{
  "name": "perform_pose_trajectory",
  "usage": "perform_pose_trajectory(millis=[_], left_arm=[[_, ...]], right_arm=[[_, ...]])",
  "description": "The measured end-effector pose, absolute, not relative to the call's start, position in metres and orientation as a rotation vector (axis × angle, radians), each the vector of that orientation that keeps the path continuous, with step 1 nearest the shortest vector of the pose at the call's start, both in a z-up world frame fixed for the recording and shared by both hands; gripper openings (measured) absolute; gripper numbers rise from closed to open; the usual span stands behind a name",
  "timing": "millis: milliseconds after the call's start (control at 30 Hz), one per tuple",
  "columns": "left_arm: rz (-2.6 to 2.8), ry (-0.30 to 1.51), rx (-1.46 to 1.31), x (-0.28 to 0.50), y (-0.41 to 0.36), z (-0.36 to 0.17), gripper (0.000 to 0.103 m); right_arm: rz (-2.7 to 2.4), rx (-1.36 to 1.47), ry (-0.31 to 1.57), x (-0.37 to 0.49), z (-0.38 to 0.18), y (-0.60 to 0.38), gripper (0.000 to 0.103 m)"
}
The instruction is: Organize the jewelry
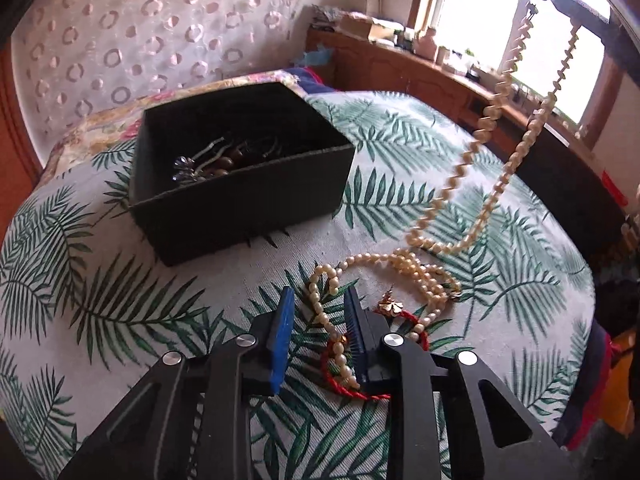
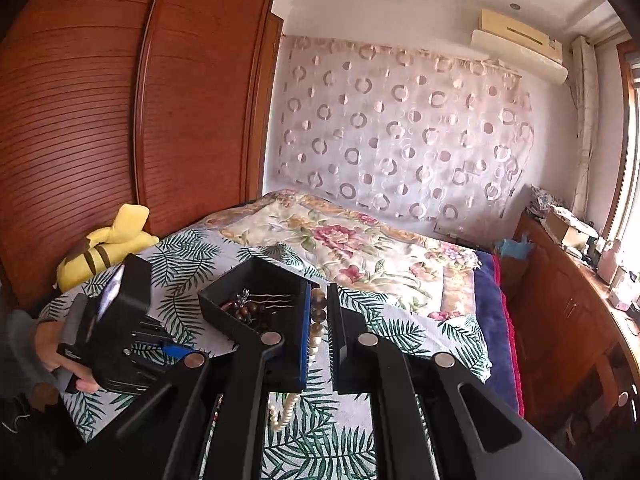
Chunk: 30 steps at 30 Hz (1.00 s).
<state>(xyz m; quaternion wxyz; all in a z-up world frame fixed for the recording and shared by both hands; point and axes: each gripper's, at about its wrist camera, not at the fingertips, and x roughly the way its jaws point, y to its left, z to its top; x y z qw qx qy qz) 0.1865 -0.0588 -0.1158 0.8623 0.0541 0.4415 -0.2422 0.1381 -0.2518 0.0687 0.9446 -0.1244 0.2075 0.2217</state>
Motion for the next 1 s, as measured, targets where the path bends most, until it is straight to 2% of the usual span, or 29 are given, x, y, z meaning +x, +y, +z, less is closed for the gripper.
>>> perform_pose_trajectory(millis=[67, 100, 133, 300, 700, 1000], left_arm=[[-0.499, 0.926, 0.142, 0.187, -0.063, -0.117, 0.017], [-0.493, 0.924, 0.156, 0.188, -0.064, -0.117, 0.013], [-0.486, 0.925, 0.17, 0.188, -0.065, -0.117, 0.004], [-0.513, 0.895, 0.178, 0.181, -0.067, -0.11, 0.004], [-0.608, 0.663, 0.133, 0.144, -0.081, -0.013, 0.003], [-0.602, 0.584, 0.137, 0.145, -0.086, 0.026, 0.003]], right_arm=[[0.45, -0.253, 0.423, 0.138, 0.069, -0.252, 0.009], [0.449, -0.252, 0.422, 0.138, 0.068, -0.253, 0.009], [0.447, -0.25, 0.422, 0.138, 0.068, -0.254, 0.009], [0.444, -0.243, 0.42, 0.137, 0.068, -0.258, 0.009], [0.451, -0.253, 0.379, 0.127, 0.081, -0.256, 0.009], [0.463, -0.255, 0.355, 0.121, 0.09, -0.25, 0.009]])
